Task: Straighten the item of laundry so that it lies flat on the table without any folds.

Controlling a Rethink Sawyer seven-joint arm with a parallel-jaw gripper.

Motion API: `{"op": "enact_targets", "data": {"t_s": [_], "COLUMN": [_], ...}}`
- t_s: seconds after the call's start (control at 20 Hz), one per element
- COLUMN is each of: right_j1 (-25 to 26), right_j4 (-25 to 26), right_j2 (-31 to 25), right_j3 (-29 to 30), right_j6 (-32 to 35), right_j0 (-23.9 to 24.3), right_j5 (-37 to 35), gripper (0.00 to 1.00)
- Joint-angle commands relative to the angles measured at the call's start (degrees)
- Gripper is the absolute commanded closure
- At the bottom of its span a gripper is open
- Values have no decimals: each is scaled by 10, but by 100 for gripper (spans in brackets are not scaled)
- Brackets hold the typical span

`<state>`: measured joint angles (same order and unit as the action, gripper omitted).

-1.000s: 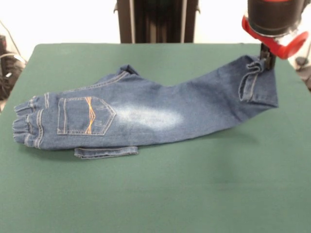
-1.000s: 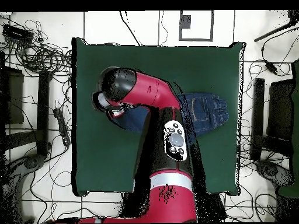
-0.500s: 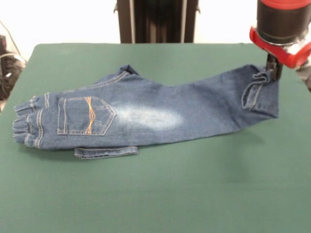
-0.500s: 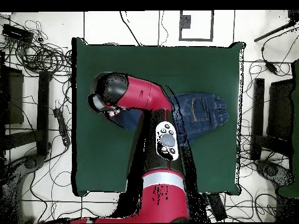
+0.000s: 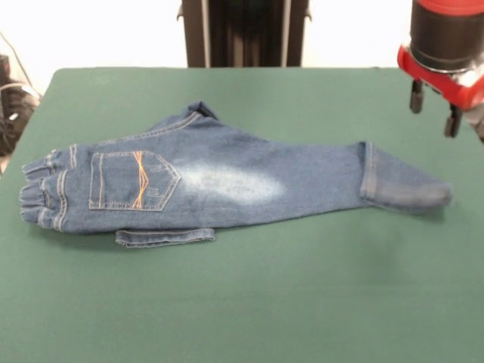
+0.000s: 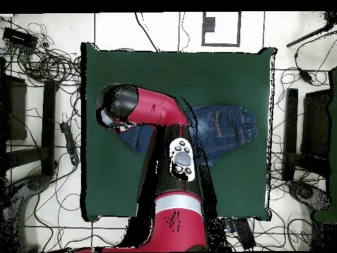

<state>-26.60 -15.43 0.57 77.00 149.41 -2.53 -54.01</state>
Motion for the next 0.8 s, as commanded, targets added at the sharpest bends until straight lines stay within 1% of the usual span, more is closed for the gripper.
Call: {"op": "enact_targets", "data": {"t_s": [0.05,0.25,0.55,0.7,0.8], "right_j1": [49,50,55,58,59], "right_j4": [-7,-18,12,40,70], "right_j2": [-29,-18,-25,-16,-7], "right_j3": [67,70,61,43,33], "right_j6": [70,100,36,1,-28], "right_j0": [-16,-15,4,15,24], "right_j5": [40,34,27,14,22], "gripper": [0,0,0,0,0]}}
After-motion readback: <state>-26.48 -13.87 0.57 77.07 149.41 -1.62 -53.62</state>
